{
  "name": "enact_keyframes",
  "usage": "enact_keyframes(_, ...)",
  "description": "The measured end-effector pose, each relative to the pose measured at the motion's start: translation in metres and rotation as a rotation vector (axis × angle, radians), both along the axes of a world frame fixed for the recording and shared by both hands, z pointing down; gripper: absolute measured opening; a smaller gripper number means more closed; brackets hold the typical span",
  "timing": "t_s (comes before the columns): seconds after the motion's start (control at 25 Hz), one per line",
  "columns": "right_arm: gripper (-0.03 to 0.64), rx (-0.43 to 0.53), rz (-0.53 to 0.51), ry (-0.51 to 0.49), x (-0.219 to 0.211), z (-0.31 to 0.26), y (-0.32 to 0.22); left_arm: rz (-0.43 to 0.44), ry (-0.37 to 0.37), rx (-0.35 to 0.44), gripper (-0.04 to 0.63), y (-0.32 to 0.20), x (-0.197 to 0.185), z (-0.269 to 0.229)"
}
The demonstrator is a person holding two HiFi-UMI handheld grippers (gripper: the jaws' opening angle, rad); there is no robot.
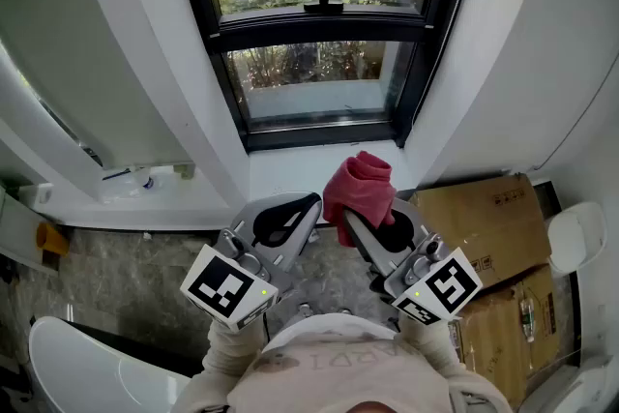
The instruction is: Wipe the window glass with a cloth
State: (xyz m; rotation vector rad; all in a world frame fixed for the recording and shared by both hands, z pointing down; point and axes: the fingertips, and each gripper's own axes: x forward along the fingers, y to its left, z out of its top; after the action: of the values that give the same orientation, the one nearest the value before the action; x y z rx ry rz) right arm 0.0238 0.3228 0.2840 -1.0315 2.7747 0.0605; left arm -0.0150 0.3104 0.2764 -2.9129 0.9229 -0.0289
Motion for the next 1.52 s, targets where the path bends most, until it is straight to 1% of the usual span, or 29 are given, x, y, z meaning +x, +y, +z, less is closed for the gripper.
enact_keyframes(0.28,0.078,-0.001,-0.002,0.004,0.003,0.001,0.003,-0.017,-0.005,-0.024,0.0,0.003,0.001,0.003)
enact_keyframes(0.52,0.078,-0.012,-0.011,0.012,-0.007,0.004,0.002,-0.024,0.005,-0.037,0.0,0.001,-0.008,0.006)
enact_keyframes(0.76,0.08,-0.035,-0.016,0.0,-0.028,0.005,-0.007,-0.035,0.015,-0.036,0.0,-0.006,-0.031,0.007)
enact_keyframes(0.88,0.08,-0.028,-0.022,-0.009,-0.042,0.004,-0.01,-0.031,0.023,-0.031,0.0,-0.008,-0.046,0.009)
enact_keyframes(1.0,0.08,-0.019,0.001,0.005,-0.054,0.008,-0.014,-0.027,0.035,-0.033,0.0,-0.014,-0.06,0.014)
enact_keyframes(1.16,0.08,-0.007,0.055,0.046,-0.053,0.015,-0.025,-0.013,0.048,-0.039,0.0,-0.03,-0.063,0.018)
enact_keyframes(1.36,0.078,-0.014,0.034,0.031,-0.046,0.017,-0.055,-0.026,0.07,-0.05,0.0,-0.067,-0.059,0.022)
enact_keyframes(1.52,0.078,-0.032,0.024,0.01,-0.028,0.02,-0.093,-0.032,0.068,-0.052,0.0,-0.104,-0.042,0.022)
